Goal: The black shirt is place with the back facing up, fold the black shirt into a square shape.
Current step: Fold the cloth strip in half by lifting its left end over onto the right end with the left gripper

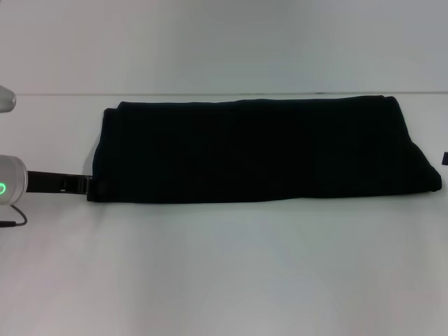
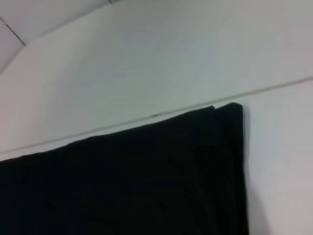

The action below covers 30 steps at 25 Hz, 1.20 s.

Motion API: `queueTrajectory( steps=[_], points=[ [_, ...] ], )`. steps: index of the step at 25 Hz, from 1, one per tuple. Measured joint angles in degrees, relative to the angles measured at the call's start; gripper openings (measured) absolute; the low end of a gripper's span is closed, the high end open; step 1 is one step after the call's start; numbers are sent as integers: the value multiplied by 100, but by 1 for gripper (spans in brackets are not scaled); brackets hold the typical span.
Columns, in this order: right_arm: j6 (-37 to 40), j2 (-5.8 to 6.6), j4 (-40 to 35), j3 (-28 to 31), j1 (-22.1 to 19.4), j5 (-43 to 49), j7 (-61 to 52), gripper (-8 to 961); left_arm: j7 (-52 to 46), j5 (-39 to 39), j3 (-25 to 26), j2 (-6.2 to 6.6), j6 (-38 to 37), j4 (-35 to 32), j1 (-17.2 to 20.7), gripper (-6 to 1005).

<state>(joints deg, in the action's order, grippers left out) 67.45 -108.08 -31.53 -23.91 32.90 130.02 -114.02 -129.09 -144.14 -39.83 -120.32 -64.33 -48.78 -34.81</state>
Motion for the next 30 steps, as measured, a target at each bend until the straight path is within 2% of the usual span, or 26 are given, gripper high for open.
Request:
queueTrajectory(
  steps=[6,13,22,28,30],
  points=[
    [-425,-193,112,-18,170,241,-99,613,2,-1,0,3,1,0,-26,181],
    [-830,-251,449,-122,338,405,-223,586,14,0,2,19,0,0,-55,-4],
    [-959,-298,560,-125,362,397,-221,525,66,0,1,44,-1,0,-91,0],
    [-970,-318,541,-128,357,396,-190,333,69,0,1,51,0,8,-104,1],
    [-963,-322,519,-127,340,393,-188,237,69,0,1,52,0,9,-105,1]
  ],
)
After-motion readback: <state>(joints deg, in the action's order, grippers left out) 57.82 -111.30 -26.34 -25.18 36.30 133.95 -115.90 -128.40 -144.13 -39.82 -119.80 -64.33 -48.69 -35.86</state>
